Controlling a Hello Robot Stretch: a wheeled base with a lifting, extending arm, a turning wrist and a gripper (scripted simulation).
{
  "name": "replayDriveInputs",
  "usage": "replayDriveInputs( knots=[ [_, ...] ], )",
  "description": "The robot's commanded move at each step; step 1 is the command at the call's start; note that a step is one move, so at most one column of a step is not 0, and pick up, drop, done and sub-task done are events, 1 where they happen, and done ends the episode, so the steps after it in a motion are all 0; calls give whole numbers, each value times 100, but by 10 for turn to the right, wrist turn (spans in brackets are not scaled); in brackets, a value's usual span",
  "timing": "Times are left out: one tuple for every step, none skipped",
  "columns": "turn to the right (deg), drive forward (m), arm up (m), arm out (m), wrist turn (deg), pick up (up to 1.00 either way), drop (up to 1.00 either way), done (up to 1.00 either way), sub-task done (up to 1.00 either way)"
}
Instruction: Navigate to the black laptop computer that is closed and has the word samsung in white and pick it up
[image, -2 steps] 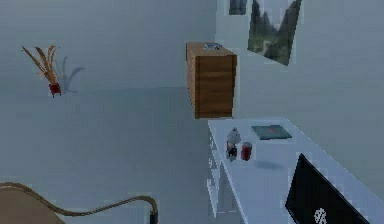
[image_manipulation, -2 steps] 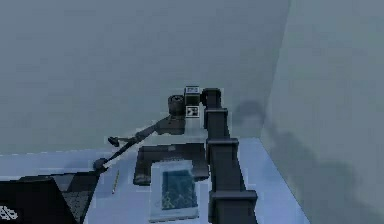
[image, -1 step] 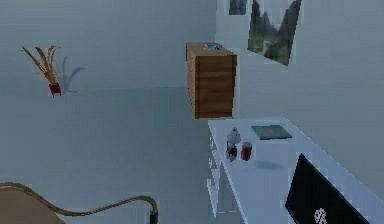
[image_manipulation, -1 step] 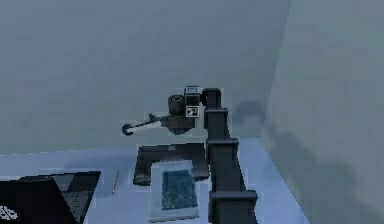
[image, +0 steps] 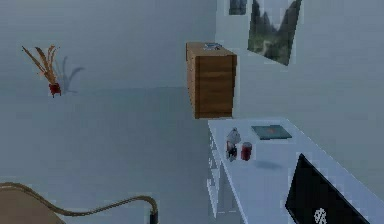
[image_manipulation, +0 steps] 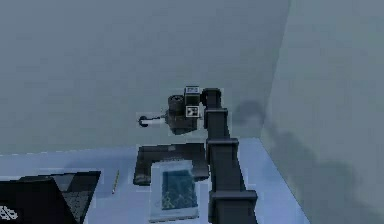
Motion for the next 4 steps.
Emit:
replayDriveInputs(
  knots=[
    [0, 0, -30, 0, 0, 0, 0, 0, 0],
    [0, 0, 0, 0, 0, 100, 0, 0, 0],
    [0, 0, 10, 0, 0, 0, 0, 0, 0],
    [0, 0, 0, 0, 0, 0, 0, 100, 0]
  ],
)
